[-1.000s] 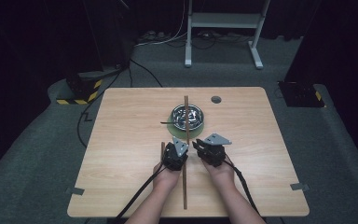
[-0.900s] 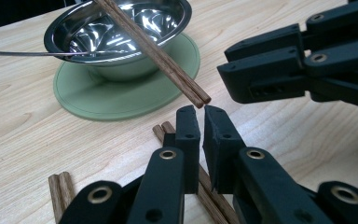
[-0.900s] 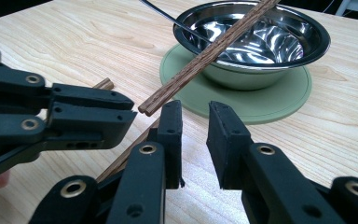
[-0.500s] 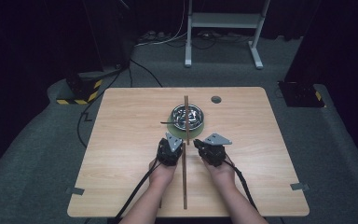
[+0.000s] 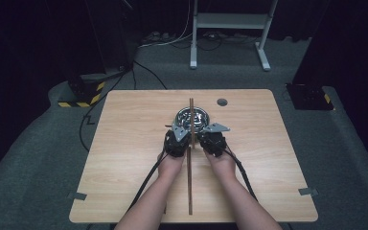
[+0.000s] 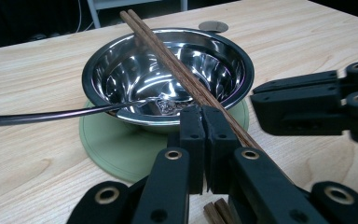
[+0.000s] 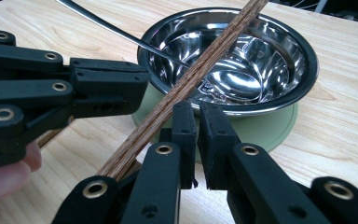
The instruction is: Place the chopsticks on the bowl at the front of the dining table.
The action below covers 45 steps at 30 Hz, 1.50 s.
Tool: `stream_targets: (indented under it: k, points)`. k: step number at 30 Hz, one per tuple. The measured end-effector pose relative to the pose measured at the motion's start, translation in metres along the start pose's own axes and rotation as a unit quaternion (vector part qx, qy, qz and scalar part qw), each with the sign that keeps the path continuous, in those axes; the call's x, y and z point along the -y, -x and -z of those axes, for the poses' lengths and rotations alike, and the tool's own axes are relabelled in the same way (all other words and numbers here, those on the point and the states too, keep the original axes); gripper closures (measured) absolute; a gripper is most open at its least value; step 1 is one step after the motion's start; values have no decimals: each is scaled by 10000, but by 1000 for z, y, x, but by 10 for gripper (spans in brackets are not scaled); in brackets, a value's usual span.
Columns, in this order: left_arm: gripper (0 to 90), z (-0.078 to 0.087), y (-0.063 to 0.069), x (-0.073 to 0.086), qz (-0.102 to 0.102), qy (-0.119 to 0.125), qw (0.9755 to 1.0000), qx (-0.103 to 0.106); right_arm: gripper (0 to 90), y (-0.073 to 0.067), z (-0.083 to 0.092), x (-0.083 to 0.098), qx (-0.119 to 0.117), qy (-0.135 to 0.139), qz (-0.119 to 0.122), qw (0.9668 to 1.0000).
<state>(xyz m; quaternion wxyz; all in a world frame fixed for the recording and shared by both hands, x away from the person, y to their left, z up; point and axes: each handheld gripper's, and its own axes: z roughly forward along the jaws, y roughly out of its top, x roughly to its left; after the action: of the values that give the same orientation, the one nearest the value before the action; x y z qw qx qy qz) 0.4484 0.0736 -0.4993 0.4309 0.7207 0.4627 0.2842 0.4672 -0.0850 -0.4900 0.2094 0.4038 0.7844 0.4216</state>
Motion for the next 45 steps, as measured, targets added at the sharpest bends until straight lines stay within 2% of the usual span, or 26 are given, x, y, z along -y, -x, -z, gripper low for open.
stream_targets:
  k: [17,20,24,28,39,45]
  points:
    - [871,-5,0,2,33,-35,10000,69,842,-3,-9,2,9,15,-11,10000]
    - [871,-5,0,2,-17,-59,9999,82,842,-2,-8,2,18,51,-25,10000]
    - [870,-7,1,3,35,-53,9999,112,842,-3,-9,1,31,47,-31,10000]
    - [870,-7,-1,3,38,-80,9999,116,842,-4,-10,1,16,34,35,10000]
    - [882,-8,-3,3,-51,-108,9998,161,842,-6,-12,2,15,30,40,10000]
    - [879,-6,-5,2,-33,-103,9999,130,832,-4,-10,1,67,56,45,10000]
